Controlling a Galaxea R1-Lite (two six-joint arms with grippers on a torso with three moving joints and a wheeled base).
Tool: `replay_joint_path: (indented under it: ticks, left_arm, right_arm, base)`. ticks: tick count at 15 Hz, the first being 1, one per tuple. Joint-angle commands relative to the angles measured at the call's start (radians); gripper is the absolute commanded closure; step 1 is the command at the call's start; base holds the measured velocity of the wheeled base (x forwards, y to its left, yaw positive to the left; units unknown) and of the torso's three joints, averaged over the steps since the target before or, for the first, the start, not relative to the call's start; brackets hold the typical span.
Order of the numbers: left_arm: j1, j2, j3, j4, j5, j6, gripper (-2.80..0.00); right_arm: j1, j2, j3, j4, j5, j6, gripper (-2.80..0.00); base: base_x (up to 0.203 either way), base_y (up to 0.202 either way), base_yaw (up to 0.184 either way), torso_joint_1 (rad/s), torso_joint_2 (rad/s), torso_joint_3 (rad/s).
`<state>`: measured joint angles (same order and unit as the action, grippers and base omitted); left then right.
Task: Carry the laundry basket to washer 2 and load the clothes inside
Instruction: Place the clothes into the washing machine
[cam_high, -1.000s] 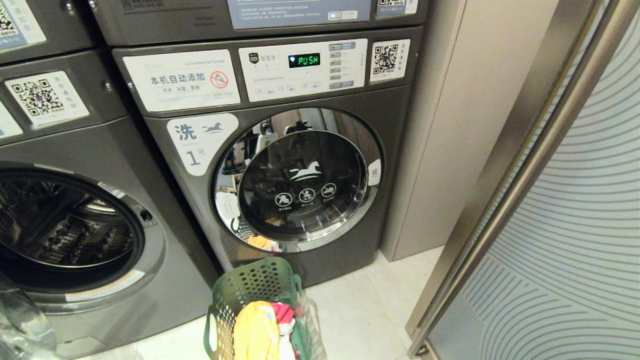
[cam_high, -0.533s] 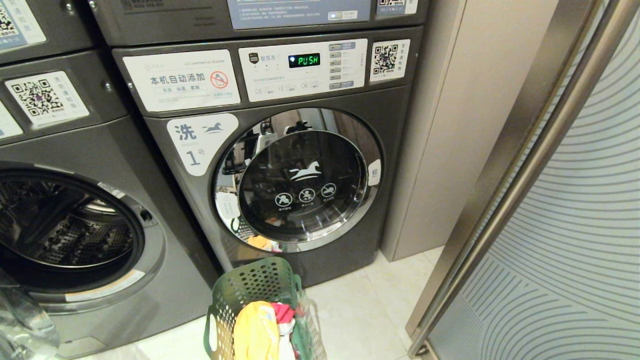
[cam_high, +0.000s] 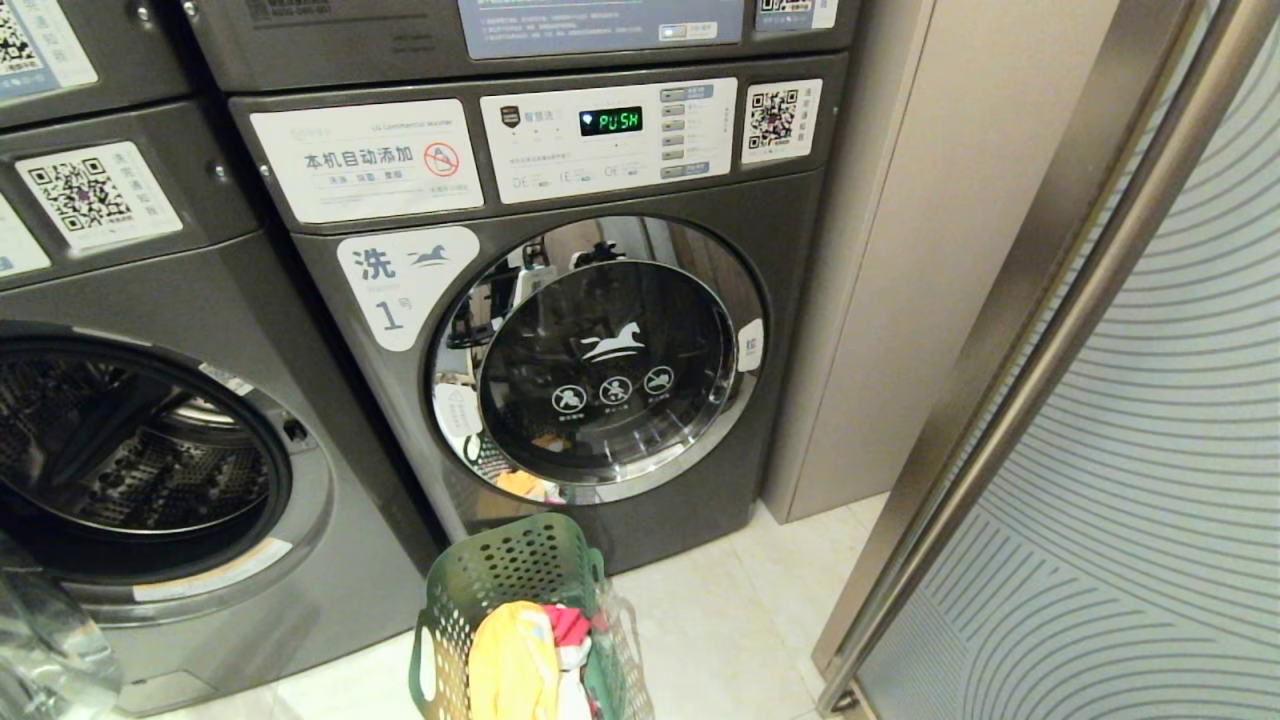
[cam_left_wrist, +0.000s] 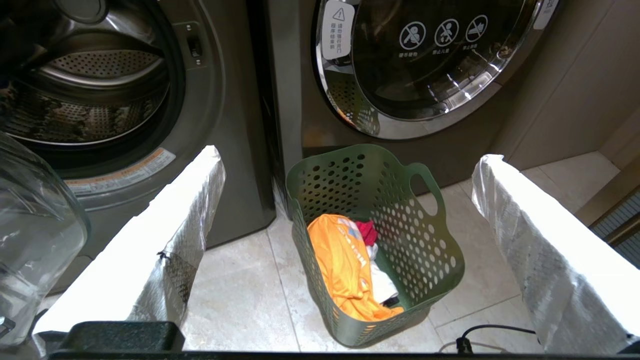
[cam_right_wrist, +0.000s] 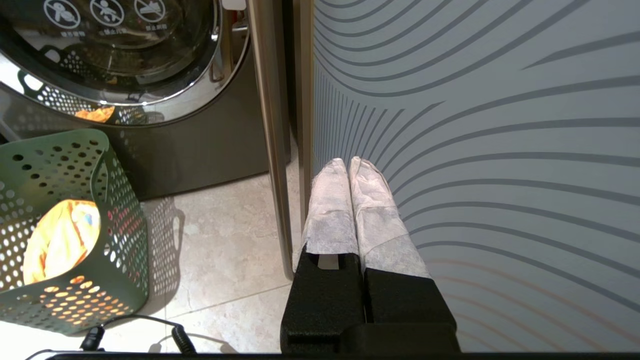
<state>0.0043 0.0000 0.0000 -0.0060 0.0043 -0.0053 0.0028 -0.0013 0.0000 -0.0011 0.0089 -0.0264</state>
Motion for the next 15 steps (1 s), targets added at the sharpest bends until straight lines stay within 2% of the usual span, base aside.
replay_joint_path:
  ticks: [1,4,8,11,15]
  left_arm:
    - [0.000,0.002,0.000,-0.002,0.000,0.001,-2.80]
    - [0.000,0.002,0.000,0.000,0.000,-0.001,-2.80]
    - [0.000,0.002,0.000,0.000,0.000,-0.001,-2.80]
    - [0.000,0.002,0.000,0.000,0.000,-0.001,-2.80]
    - [0.000,0.002,0.000,0.000,0.000,-0.001,-2.80]
  right_arm:
    - [0.000,0.001,0.002,0.000,0.000,-0.001,0.00]
    - [0.000,0.001,0.002,0.001,0.000,0.002,0.00]
    - [0.000,0.001,0.002,0.001,0.000,0.005,0.00]
    - [0.000,0.001,0.002,0.001,-0.001,0.005,0.00]
    - [0.000,0.001,0.002,0.001,-0.001,0.005,0.00]
  base:
    - [0.000,0.000,0.000,0.000,0.00,0.000]
    - [0.002,-0.004,0.088,-0.010,0.05,0.031]
    - [0.003,-0.008,0.171,-0.095,0.36,0.255]
    - [0.001,-0.005,0.136,-0.038,0.15,0.105]
    - [0.000,0.000,0.000,-0.003,0.02,0.013]
